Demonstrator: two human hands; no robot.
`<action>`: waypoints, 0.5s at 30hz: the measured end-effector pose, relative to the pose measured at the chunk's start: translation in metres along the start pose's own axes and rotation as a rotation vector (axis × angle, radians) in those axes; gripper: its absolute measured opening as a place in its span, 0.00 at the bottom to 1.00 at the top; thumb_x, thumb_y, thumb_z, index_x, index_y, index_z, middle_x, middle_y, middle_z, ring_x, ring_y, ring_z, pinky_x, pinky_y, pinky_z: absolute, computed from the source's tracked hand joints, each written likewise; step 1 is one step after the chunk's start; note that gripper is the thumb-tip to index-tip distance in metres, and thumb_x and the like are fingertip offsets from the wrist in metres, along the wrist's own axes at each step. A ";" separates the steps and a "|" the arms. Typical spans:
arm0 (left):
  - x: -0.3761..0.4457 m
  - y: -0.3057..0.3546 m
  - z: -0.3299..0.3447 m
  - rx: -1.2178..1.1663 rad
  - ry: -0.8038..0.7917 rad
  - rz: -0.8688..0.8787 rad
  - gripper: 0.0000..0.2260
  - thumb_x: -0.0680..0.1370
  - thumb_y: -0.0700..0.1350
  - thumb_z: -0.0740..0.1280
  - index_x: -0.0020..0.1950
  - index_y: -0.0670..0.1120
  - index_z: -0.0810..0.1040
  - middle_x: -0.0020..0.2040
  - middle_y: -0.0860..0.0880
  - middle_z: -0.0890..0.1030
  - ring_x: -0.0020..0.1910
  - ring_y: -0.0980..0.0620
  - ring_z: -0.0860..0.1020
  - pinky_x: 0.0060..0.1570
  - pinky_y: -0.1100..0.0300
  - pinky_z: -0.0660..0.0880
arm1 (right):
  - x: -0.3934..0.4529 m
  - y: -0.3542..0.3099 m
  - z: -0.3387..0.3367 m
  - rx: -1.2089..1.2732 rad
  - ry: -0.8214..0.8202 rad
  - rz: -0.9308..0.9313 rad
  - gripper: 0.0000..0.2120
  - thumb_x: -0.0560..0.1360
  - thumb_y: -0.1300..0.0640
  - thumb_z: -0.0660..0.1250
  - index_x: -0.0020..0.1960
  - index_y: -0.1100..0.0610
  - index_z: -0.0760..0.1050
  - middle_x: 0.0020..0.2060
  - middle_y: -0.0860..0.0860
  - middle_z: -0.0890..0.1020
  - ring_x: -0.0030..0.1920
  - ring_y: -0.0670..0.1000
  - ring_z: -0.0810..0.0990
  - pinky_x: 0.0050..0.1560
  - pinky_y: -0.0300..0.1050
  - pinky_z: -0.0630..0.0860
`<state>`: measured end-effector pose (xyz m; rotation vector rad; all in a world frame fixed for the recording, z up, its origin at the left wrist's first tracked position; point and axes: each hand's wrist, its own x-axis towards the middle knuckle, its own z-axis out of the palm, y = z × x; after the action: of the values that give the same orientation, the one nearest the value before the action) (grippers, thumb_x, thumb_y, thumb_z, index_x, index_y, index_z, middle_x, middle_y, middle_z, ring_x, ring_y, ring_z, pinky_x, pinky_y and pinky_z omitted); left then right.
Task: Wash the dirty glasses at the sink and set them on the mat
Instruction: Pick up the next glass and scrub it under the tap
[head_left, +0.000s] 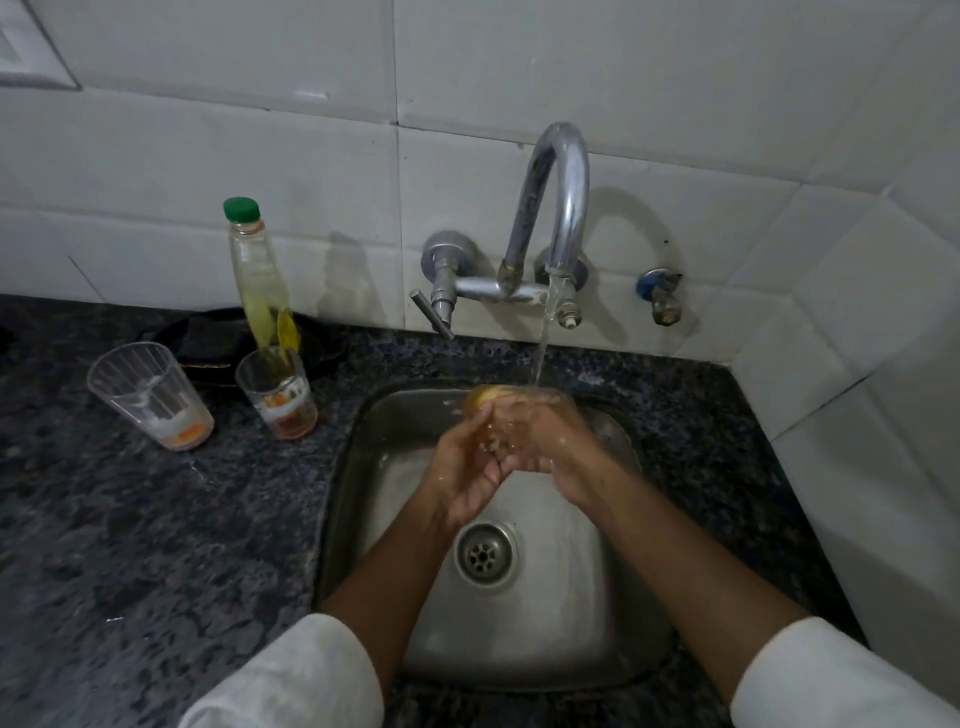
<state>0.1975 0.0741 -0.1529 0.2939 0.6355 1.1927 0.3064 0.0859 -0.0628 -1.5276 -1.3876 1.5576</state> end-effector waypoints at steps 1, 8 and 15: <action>0.002 -0.002 0.000 -0.048 0.025 0.015 0.17 0.78 0.47 0.64 0.57 0.35 0.81 0.55 0.35 0.81 0.50 0.42 0.83 0.53 0.46 0.81 | -0.002 0.003 0.001 -0.073 0.013 -0.089 0.06 0.75 0.62 0.66 0.48 0.59 0.82 0.43 0.56 0.84 0.40 0.52 0.82 0.37 0.44 0.78; 0.000 0.006 0.001 0.204 0.130 -0.042 0.22 0.81 0.57 0.62 0.56 0.38 0.83 0.52 0.36 0.82 0.51 0.40 0.79 0.56 0.46 0.76 | 0.002 0.034 -0.002 -0.956 0.010 -0.441 0.09 0.76 0.56 0.60 0.51 0.53 0.79 0.43 0.53 0.82 0.42 0.55 0.80 0.38 0.46 0.74; 0.003 0.014 0.001 0.353 0.286 -0.102 0.17 0.76 0.55 0.70 0.52 0.41 0.82 0.43 0.42 0.85 0.38 0.49 0.83 0.35 0.57 0.82 | -0.006 0.038 -0.003 -1.405 -0.114 -0.499 0.15 0.77 0.58 0.60 0.63 0.56 0.72 0.52 0.56 0.79 0.52 0.58 0.79 0.41 0.47 0.69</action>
<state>0.1880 0.0821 -0.1459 0.3854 1.1030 1.0291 0.3204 0.0690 -0.0943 -1.4511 -2.9069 0.2033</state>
